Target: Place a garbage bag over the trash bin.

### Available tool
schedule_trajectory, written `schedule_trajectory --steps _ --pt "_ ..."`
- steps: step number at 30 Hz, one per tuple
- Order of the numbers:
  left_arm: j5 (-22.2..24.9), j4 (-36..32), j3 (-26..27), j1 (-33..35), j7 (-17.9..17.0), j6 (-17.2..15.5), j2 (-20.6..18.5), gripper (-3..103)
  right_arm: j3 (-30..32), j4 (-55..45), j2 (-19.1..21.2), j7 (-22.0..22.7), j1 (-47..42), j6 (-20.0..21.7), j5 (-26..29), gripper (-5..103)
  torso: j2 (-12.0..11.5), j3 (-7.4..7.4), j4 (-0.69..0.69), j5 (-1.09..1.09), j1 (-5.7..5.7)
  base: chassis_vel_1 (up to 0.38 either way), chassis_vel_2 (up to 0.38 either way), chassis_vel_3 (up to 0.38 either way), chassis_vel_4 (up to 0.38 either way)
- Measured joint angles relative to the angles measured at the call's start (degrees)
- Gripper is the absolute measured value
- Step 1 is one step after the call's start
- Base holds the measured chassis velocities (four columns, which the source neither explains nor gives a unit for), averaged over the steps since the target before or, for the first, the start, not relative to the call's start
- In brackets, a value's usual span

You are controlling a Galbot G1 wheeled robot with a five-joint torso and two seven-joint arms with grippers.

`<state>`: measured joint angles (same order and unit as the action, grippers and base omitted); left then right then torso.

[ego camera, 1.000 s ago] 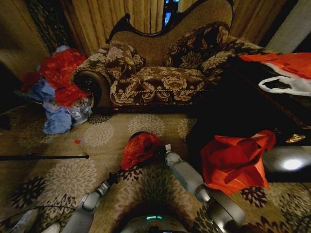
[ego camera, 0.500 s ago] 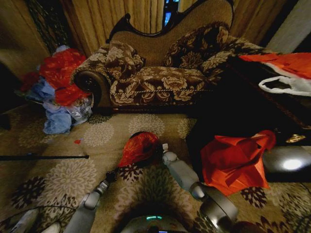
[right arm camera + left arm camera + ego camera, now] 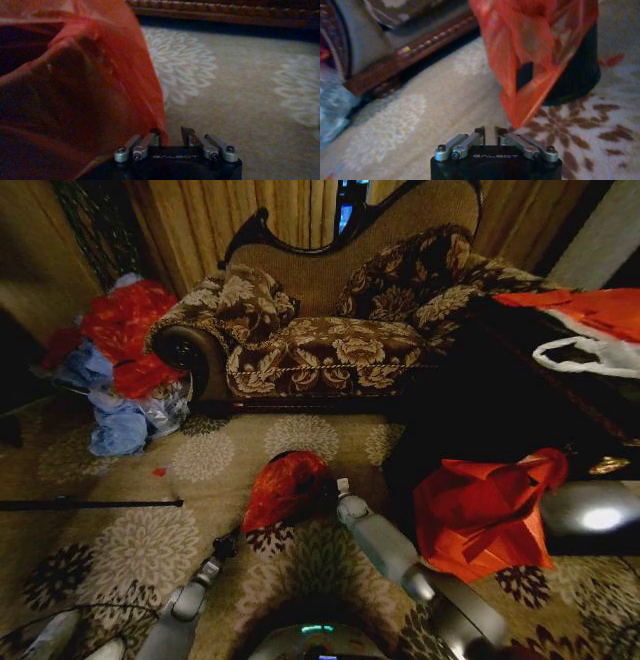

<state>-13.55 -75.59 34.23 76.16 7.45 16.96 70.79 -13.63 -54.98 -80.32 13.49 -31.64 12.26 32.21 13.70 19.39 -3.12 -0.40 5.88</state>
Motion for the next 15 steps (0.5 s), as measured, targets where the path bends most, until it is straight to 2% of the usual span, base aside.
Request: schedule_trajectory --steps 1,2,3,4,5,8,9,11,12,14,15 --pt "0.0 0.0 0.0 0.0 0.0 0.0 0.0 16 0.0 0.0 0.0 0.0 0.0 0.0 0.0 26 0.0 0.00 0.00 0.00 0.00 0.000 0.000 0.000 0.000" --pt "0.6 -1.6 0.5 1.0 -0.4 0.5 0.0 22 0.0 -1.4 0.6 1.0 -0.4 0.3 0.4 31 0.0 0.00 0.01 0.01 0.00 0.000 0.000 0.000 0.000" --pt "1.0 -3.0 0.9 1.8 -0.6 0.7 0.0 22 0.0 -2.9 1.3 2.1 -0.9 0.5 0.8 36 0.0 0.00 0.01 0.01 0.00 0.000 0.000 0.000 0.000" --pt "1.5 -5.3 1.4 3.1 -0.9 1.0 0.1 32 0.0 -5.4 2.7 3.4 -1.7 1.1 1.5 42 0.0 0.00 0.01 0.01 0.00 0.000 0.000 0.000 0.000" --pt "1.5 -5.3 1.4 3.1 -0.9 1.0 0.1 32 0.0 -5.4 2.7 3.4 -1.7 1.1 1.5 42 0.0 0.00 0.01 0.01 0.00 0.000 0.000 0.000 0.000" --pt "2.5 -10.8 2.5 7.3 -1.5 2.0 0.2 43 0.0 -12.2 6.7 5.5 -4.2 1.7 2.4 58 0.0 -0.01 0.00 0.00 0.00 0.000 0.000 0.000 0.000" --pt "2.5 -10.8 2.5 7.3 -1.5 2.0 0.2 43 0.0 -12.2 6.7 5.5 -4.2 1.7 2.4 58 0.0 -0.01 0.00 0.00 0.00 0.000 0.000 0.000 0.000" --pt "3.0 -13.9 3.5 10.4 -1.6 3.1 0.2 54 -0.1 -15.1 8.8 6.2 -5.7 1.3 1.8 69 0.0 -0.01 0.00 0.01 0.00 0.000 0.000 0.000 0.000" --pt "3.0 -13.9 3.5 10.4 -1.6 3.1 0.2 54 -0.1 -15.1 8.8 6.2 -5.7 1.3 1.8 69 0.0 -0.01 0.00 0.01 0.00 0.000 0.000 0.000 0.000" --pt "4.9 -17.0 4.1 13.8 -1.4 4.0 -0.1 66 0.6 -17.3 10.3 6.0 -7.2 0.6 0.9 80 0.0 -0.01 0.00 0.00 -0.01 0.000 0.000 0.000 0.000" --pt "6.1 -18.6 4.5 15.5 -1.0 4.1 -0.2 66 0.9 -18.0 10.6 5.9 -7.8 0.4 0.7 80 0.0 -0.01 -0.01 0.00 -0.01 0.000 0.000 0.000 0.000"
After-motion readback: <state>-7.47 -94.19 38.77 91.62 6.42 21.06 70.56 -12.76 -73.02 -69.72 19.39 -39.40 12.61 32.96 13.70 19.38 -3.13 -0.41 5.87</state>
